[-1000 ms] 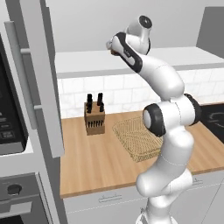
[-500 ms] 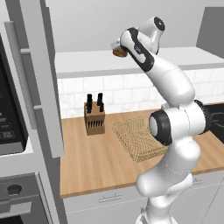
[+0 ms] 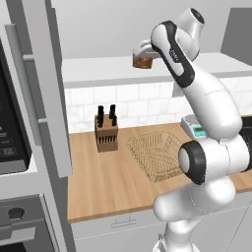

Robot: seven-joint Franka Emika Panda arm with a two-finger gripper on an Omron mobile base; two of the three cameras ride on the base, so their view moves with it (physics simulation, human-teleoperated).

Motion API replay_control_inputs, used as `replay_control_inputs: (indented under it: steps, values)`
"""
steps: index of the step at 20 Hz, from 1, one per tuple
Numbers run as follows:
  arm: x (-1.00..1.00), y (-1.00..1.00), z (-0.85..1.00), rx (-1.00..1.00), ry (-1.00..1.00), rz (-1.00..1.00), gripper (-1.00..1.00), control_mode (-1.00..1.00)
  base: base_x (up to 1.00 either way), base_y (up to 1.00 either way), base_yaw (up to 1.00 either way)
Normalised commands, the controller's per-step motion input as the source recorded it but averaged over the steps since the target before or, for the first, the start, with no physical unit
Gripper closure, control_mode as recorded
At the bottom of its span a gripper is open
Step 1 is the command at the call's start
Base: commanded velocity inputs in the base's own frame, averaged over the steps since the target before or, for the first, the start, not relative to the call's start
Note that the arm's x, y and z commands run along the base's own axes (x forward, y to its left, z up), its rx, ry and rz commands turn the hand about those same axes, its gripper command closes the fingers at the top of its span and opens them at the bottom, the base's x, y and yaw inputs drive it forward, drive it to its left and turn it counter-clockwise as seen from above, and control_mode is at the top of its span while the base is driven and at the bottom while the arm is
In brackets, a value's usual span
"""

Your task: Open the cabinet, pick up the bread from the cabinet and place it in the basket. Then move the basket to the dining counter.

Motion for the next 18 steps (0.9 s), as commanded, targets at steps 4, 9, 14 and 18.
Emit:
replay_control_inputs:
  steps: [4, 9, 14, 18]
  values:
    - [-1.0, -0.03, 0.03, 0.0, 0.01, 0.05, 1.0, -1.0, 0.0, 0.0, 0.0]
    - [-1.0, -0.02, 0.0, 0.04, -0.06, 0.06, 1.0, -1.0, 0.0, 0.0, 0.0]
    - [-1.0, 0.0, -0.03, 0.01, 0.0, 0.01, 1.0, -1.0, 0.0, 0.0, 0.0]
    - [-1.0, 0.0, -0.8, 0.0, 0.13, 0.0, 1.0, -1.0, 0.0, 0.0, 0.0]
